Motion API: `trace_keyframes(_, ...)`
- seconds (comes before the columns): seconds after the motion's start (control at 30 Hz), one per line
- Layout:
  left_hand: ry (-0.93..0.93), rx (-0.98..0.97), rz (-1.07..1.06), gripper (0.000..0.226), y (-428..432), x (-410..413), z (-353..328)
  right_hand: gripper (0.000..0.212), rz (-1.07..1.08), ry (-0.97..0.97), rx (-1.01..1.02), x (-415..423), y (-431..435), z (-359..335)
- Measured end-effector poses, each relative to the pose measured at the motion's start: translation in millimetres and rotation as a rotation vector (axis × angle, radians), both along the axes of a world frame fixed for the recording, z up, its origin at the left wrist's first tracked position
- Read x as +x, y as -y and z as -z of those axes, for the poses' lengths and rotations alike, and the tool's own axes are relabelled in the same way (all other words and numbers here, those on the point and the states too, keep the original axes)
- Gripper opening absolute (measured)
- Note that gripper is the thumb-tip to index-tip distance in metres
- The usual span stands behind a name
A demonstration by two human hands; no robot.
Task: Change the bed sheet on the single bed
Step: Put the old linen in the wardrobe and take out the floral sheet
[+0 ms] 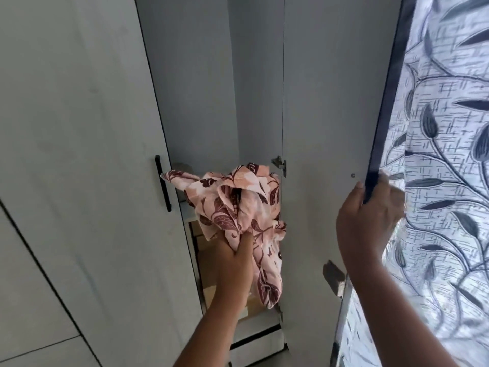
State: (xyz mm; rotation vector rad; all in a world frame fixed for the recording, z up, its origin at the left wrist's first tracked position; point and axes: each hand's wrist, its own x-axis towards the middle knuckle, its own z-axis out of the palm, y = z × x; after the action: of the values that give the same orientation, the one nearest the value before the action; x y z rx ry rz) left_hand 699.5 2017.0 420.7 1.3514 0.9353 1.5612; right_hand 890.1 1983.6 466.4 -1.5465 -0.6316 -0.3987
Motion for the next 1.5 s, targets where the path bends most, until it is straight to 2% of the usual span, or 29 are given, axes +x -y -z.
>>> trace_keyframes(0.2, -0.011, 0.043, -0.077, 0.019, 2, -24, 5, 0.044, -0.143, 0.190, 0.001, -57, -15, 12)
trace_keyframes(0.33, -0.068, 0.057, -0.132, 0.042, -8, -58, 13, 0.052, -0.201, 0.326, -0.053, -107, -46, 28)
trace_keyframes(0.43, -0.013, -0.005, -0.137, 0.031, -18, -89, 19, 0.053, -0.173, 0.319, -0.141, -137, -70, 38)
trace_keyframes(0.5, 0.022, -0.045, -0.150, 0.023, -24, -112, 21, 0.054, -0.244, 0.344, -0.139, -153, -88, 41)
trace_keyframes(0.6, 0.068, -0.099, -0.183, 0.016, -34, -137, 26, 0.068, -0.429, 0.342, -0.113, -174, -112, 43)
trace_keyframes(0.67, 0.087, -0.132, -0.216, 0.015, -41, -149, 30, 0.078, -0.462, 0.286, -0.123, -187, -126, 41)
trace_keyframes(0.77, 0.110, -0.179, -0.268, 0.015, -53, -160, 32, 0.088, -0.434, 0.283, -0.173, -195, -143, 40)
trace_keyframes(0.97, 0.161, -0.204, -0.360, 0.021, -86, -165, 29, 0.082, -0.486, 0.372, -0.235, -196, -176, 46)
trace_keyframes(1.1, 0.192, -0.223, -0.419, 0.023, -103, -161, 29, 0.078, -0.530, 0.415, -0.350, -191, -206, 52)
trace_keyframes(1.23, 0.238, -0.217, -0.481, 0.020, -114, -155, 25, 0.072, -0.588, 0.500, -0.346, -194, -231, 56)
trace_keyframes(1.43, 0.309, -0.240, -0.516, 0.030, -126, -149, 26, 0.078, -0.668, 0.539, -0.425, -198, -261, 56)
trace_keyframes(1.5, 0.331, -0.244, -0.535, 0.025, -128, -145, 28, 0.082, -0.709, 0.534, -0.438, -196, -271, 54)
